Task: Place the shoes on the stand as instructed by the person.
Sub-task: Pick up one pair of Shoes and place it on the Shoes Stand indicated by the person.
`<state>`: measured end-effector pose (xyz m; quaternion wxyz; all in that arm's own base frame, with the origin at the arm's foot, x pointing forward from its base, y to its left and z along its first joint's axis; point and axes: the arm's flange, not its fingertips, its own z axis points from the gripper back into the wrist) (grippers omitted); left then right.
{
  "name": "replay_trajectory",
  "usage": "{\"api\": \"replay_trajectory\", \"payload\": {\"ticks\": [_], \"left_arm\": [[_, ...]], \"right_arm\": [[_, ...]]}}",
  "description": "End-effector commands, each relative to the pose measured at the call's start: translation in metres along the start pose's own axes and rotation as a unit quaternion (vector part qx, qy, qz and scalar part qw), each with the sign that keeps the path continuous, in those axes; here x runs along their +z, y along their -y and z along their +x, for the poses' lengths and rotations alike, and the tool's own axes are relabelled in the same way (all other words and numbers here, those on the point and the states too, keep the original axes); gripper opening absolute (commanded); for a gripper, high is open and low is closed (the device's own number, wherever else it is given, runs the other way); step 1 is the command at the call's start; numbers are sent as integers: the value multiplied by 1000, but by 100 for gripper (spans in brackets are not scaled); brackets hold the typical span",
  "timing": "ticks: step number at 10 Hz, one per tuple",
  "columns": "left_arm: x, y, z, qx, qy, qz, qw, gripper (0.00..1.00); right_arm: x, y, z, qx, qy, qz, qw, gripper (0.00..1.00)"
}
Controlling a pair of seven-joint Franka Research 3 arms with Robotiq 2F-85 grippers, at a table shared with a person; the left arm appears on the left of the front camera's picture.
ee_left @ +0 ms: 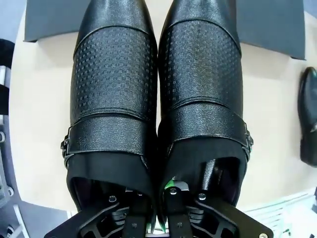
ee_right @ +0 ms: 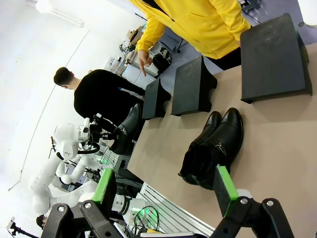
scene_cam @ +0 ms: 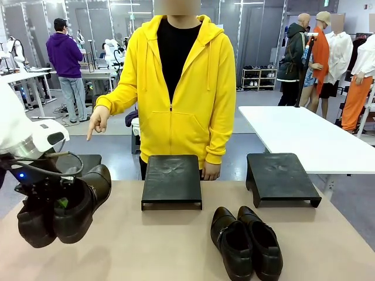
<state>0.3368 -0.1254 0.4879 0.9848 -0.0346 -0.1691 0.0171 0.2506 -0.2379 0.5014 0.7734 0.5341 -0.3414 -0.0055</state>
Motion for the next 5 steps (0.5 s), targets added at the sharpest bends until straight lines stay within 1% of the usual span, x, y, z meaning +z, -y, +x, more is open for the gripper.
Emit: {"api": "replay_trajectory", "payload": {"ticks": [1, 5], "left_arm": [[-7, 3, -1, 8, -8, 3, 1000, 0], [-7, 3, -1, 8, -8, 3, 1000, 0]], "right_arm": [[2, -1, 1, 8, 2, 4, 1000, 100], [2, -1, 1, 8, 2, 4, 1000, 100]]}}
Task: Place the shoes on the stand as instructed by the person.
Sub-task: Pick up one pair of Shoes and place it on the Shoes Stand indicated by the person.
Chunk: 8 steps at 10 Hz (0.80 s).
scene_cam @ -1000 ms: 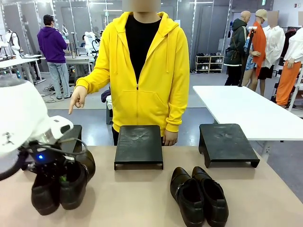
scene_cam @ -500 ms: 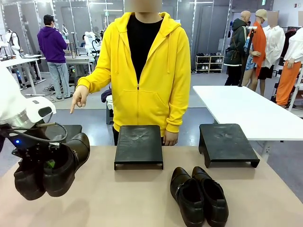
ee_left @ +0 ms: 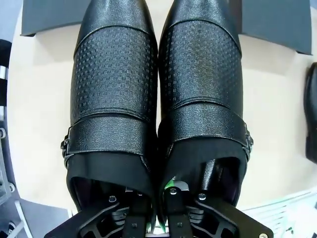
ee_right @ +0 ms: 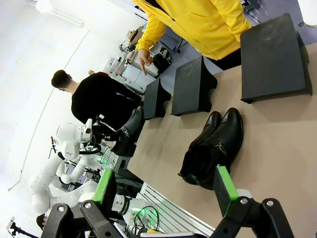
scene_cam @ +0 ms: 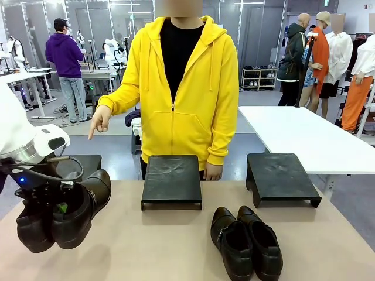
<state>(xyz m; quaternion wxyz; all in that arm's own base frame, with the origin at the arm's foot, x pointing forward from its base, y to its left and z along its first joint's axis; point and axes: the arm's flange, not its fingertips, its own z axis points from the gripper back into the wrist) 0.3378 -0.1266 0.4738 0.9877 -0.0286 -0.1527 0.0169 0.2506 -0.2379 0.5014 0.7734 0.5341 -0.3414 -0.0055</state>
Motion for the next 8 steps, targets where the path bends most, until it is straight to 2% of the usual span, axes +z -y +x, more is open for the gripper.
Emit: {"api": "replay_trajectory", "payload": {"ticks": [1, 3, 5, 8], "left_arm": [[1, 0, 0, 0, 1, 0, 1000, 8], [16, -26, 27, -30, 85, 26, 996, 8], [20, -52, 52, -44, 109, 31, 993, 8], [4, -83, 99, -66, 156, 22, 985, 8]], "right_arm": [[2, -1, 1, 8, 2, 4, 1000, 100], [2, -1, 1, 8, 2, 4, 1000, 100], [2, -1, 1, 8, 2, 4, 1000, 100], [2, -1, 1, 8, 2, 4, 1000, 100]]}}
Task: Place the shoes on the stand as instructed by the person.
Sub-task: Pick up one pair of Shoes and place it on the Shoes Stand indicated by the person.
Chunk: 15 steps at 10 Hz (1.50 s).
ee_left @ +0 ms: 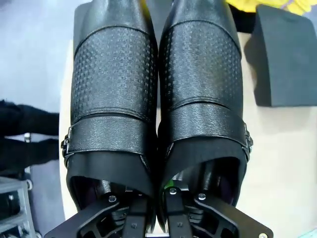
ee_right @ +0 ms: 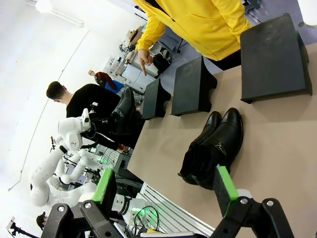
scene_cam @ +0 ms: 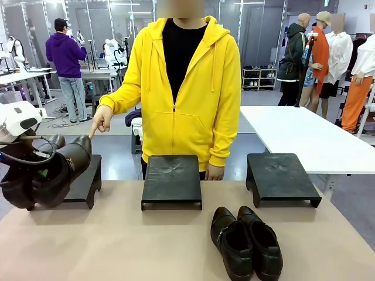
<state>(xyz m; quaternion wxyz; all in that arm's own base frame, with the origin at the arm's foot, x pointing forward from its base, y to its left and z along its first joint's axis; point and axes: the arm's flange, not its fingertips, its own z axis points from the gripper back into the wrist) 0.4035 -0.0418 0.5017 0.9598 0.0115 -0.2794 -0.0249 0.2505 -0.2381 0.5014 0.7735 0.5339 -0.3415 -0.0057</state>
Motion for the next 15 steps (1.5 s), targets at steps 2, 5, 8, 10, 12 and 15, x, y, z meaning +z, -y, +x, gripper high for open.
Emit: {"api": "replay_trajectory", "payload": {"ticks": [2, 5, 8, 10, 12, 15], "left_arm": [[-34, -22, 45, -25, 48, -36, 998, 8], [-74, -41, 76, -33, 37, -15, 999, 8], [-112, -49, 97, -33, 32, -1, 999, 8], [-129, -49, 105, -32, 24, 2, 999, 8], [-142, -49, 112, -27, 31, 2, 999, 8], [-161, -46, 111, -26, 23, 4, 999, 8]], "right_arm": [[2, -1, 1, 8, 2, 4, 1000, 100], [2, -1, 1, 8, 2, 4, 1000, 100], [2, -1, 1, 8, 2, 4, 1000, 100], [2, -1, 1, 8, 2, 4, 1000, 100], [2, -1, 1, 8, 2, 4, 1000, 100], [2, -1, 1, 8, 2, 4, 1000, 100]]}}
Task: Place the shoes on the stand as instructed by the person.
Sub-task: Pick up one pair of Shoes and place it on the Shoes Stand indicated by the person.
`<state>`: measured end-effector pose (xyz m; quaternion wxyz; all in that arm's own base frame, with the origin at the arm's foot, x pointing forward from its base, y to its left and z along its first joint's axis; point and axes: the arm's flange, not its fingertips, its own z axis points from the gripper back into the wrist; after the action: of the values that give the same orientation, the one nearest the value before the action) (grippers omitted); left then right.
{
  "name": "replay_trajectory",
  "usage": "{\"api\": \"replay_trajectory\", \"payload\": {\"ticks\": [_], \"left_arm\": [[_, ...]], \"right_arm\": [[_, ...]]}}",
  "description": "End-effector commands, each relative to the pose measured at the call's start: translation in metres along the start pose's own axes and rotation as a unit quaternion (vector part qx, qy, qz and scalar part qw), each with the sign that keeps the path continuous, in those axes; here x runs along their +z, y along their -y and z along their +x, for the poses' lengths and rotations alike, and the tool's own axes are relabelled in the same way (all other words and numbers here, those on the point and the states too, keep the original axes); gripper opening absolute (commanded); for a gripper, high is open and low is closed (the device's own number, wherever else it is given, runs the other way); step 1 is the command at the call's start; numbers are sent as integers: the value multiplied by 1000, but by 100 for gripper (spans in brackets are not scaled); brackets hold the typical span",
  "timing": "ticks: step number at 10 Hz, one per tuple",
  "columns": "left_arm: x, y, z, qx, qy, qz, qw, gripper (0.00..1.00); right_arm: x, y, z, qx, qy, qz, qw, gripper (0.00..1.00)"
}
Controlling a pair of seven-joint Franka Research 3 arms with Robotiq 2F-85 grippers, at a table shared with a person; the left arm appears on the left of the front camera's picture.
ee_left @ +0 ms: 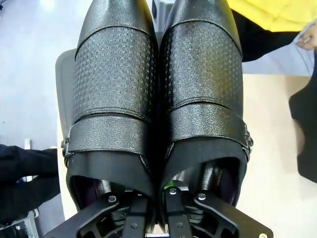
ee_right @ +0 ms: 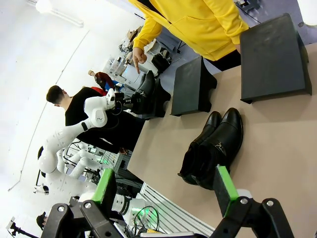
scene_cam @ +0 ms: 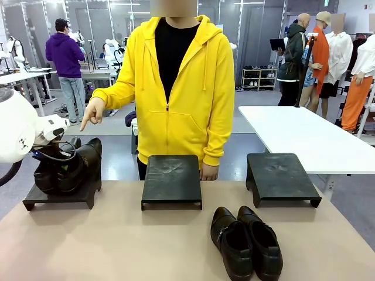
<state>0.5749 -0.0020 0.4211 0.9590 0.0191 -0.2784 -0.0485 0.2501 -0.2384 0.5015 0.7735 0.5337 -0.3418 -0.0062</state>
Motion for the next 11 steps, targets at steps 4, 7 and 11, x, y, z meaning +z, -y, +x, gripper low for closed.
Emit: {"api": "replay_trajectory", "payload": {"ticks": [4, 7, 11], "left_arm": [[-17, -4, 11, 14, 1, 7, 1000, 10], [-13, -6, 14, 14, 1, 5, 1000, 79], [-6, -6, 17, 9, -1, 12, 1000, 100]], "right_arm": [[2, -1, 1, 8, 1, 4, 1000, 100], [2, -1, 1, 8, 1, 4, 1000, 100], [2, -1, 1, 8, 1, 4, 1000, 100]]}}
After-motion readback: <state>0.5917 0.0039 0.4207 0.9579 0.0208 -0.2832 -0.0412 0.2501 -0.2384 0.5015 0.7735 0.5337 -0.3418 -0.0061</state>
